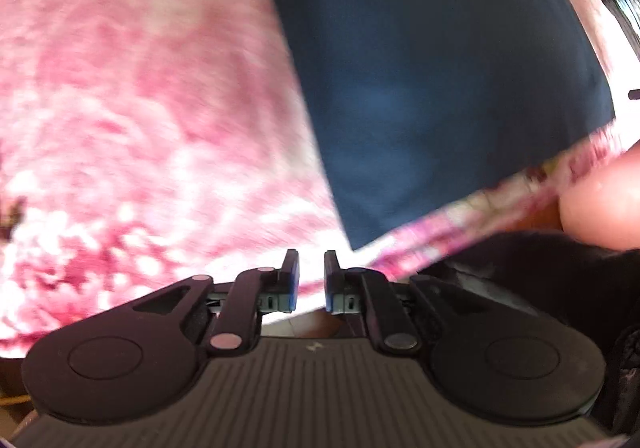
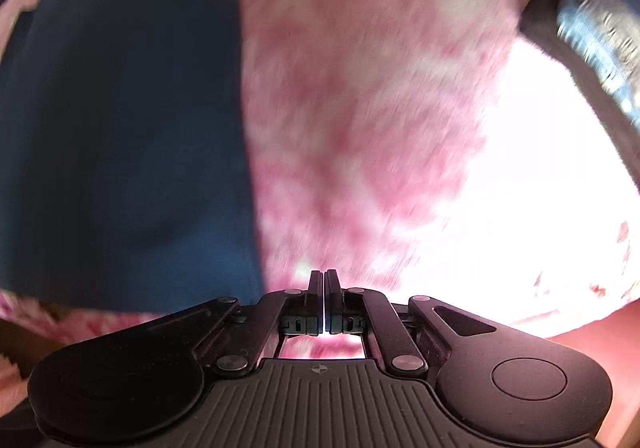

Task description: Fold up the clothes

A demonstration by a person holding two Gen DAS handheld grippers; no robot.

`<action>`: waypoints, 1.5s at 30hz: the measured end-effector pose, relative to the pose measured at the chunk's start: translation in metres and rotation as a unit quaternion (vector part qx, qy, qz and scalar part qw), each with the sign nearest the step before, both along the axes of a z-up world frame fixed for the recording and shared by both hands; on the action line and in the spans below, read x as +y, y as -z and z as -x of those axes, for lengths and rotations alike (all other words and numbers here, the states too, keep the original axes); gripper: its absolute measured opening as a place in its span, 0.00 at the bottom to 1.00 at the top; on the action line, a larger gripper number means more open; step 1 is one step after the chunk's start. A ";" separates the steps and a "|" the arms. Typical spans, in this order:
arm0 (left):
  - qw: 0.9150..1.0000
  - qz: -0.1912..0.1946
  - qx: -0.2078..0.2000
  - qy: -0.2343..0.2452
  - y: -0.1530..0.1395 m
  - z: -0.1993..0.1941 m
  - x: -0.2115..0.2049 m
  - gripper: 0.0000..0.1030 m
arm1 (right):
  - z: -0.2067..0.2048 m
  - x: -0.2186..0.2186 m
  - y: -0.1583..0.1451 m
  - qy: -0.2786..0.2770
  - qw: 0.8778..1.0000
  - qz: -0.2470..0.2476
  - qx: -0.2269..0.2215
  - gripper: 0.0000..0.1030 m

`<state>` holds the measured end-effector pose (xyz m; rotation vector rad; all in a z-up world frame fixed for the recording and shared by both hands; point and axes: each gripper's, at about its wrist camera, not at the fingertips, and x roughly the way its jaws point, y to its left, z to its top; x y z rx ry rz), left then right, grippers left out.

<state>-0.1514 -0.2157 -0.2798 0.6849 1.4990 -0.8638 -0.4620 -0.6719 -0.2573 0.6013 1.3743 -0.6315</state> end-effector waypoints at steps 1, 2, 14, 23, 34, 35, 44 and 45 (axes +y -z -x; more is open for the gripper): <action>1.000 0.003 -0.011 -0.007 -0.006 -0.006 -0.001 0.08 | -0.006 -0.004 -0.006 -0.007 1.000 0.010 -0.012 0.02; 1.000 0.008 -0.022 -0.014 -0.012 -0.012 -0.003 0.10 | -0.013 -0.008 -0.011 -0.014 0.999 0.021 -0.023 0.02; 0.985 0.129 -0.092 0.062 -0.018 -0.091 -0.122 0.43 | -0.202 -0.066 -0.038 -0.092 0.982 0.088 -0.139 0.37; 0.962 0.176 -0.132 0.162 0.012 -0.140 -0.217 0.47 | -0.316 -0.099 0.020 -0.147 0.973 0.152 -0.091 0.62; 0.968 0.174 -0.138 0.120 0.042 -0.166 -0.258 0.47 | -0.250 -0.198 0.065 -0.053 0.987 0.142 -0.058 0.03; 0.968 0.172 -0.141 0.120 0.042 -0.167 -0.261 0.47 | -0.247 -0.202 0.063 -0.048 0.987 0.139 -0.060 0.03; 0.968 0.173 -0.159 0.085 0.052 -0.214 -0.283 0.48 | -0.302 -0.179 0.014 -0.113 0.965 0.102 -0.212 0.61; 0.968 0.174 -0.159 0.079 0.054 -0.221 -0.287 0.48 | -0.312 -0.176 0.015 -0.121 0.964 0.092 -0.221 0.61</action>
